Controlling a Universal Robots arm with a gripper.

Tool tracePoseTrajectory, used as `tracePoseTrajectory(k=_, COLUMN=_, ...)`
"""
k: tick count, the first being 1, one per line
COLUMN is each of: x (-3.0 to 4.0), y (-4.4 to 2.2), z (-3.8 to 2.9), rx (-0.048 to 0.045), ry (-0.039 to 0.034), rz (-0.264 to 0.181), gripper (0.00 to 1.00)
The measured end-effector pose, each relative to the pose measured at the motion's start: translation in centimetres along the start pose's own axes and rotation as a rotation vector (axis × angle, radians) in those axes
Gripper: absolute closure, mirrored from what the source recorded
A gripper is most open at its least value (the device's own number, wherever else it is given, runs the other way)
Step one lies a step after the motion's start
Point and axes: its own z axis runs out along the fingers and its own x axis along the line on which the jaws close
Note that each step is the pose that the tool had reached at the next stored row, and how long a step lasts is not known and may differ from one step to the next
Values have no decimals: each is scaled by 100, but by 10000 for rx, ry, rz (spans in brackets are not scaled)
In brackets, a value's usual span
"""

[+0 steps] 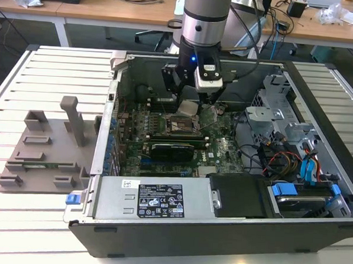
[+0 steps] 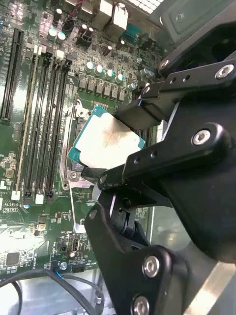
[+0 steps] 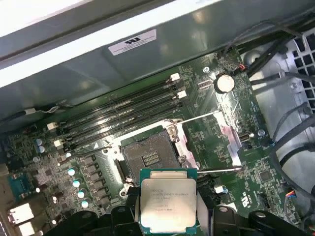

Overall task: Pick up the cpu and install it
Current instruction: 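Place the cpu into insertion slot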

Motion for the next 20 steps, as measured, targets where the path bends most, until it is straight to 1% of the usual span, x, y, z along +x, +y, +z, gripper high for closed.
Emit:
tracePoseTrajectory(k=4, x=0, y=0, z=2, rx=2, ry=8, rz=305, gripper=45)
tracePoseTrajectory(k=5, x=0, y=0, z=2, rx=4, ry=12, rz=463, gripper=45)
tracePoseTrajectory(k=7, x=-3, y=1, z=3, rx=6, ry=16, rz=629, gripper=45)
tracePoseTrajectory(k=14, x=-5, y=2, z=3, rx=10, ry=25, rz=949, gripper=45)
tracePoseTrajectory(k=20, x=-5, y=2, z=3, rx=11, ry=27, rz=1061, gripper=45)
